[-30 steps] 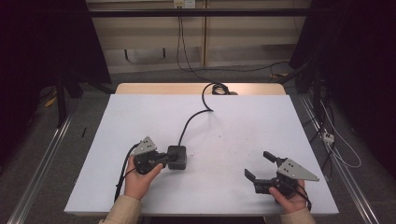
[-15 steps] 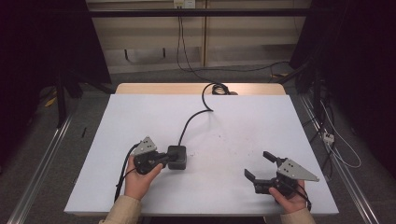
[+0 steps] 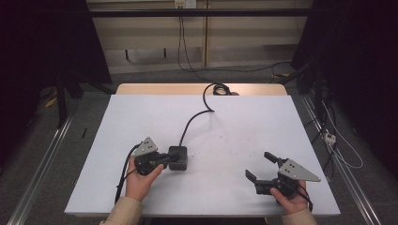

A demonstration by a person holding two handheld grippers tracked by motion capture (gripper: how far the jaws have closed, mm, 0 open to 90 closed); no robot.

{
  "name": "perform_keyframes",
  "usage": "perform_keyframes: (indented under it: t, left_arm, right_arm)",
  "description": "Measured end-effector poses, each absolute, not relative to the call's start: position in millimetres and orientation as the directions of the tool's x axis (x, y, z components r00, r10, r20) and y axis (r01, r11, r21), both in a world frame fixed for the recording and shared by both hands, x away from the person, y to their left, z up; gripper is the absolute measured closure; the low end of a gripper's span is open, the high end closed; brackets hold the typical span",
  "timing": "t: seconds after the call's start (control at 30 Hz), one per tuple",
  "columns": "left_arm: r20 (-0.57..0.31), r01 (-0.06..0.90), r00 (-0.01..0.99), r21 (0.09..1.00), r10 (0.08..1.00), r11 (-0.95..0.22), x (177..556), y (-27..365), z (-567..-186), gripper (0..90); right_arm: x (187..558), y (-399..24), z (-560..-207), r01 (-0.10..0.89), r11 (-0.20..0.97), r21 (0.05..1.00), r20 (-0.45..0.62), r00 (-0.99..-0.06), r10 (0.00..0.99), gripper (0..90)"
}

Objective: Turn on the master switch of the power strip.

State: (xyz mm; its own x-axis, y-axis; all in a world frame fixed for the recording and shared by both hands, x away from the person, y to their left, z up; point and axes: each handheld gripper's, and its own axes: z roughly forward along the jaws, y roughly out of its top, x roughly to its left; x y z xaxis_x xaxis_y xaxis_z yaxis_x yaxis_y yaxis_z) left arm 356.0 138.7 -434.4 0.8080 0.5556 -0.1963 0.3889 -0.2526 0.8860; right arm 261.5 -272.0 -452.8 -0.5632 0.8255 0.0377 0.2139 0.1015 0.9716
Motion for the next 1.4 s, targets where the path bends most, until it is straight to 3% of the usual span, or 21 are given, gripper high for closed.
perform_keyframes:
  t: [0.73, 1.23, 1.4]
  left_arm:
    - [-0.21, 0.39, 0.814, 0.889, 0.541, -0.242, 356.8, 139.2, -434.1, 89.7]
    - [-0.233, 0.414, 0.798, 0.882, 0.556, -0.224, 356.1, 141.0, -428.0, 68.8]
    - [-0.223, 0.41, 0.8, 0.881, 0.557, -0.235, 355.2, 140.1, -427.2, 65.7]
  right_arm:
    - [261.8, -272.4, -452.9, 0.212, 0.098, 0.972, 0.04, -0.564, 0.825, 4.1]
    - [259.3, -274.7, -452.2, 0.211, 0.096, 0.973, 0.04, -0.559, 0.828, 4.0]
    - [259.9, -274.2, -452.2, 0.21, 0.098, 0.973, 0.037, -0.559, 0.828, 4.0]
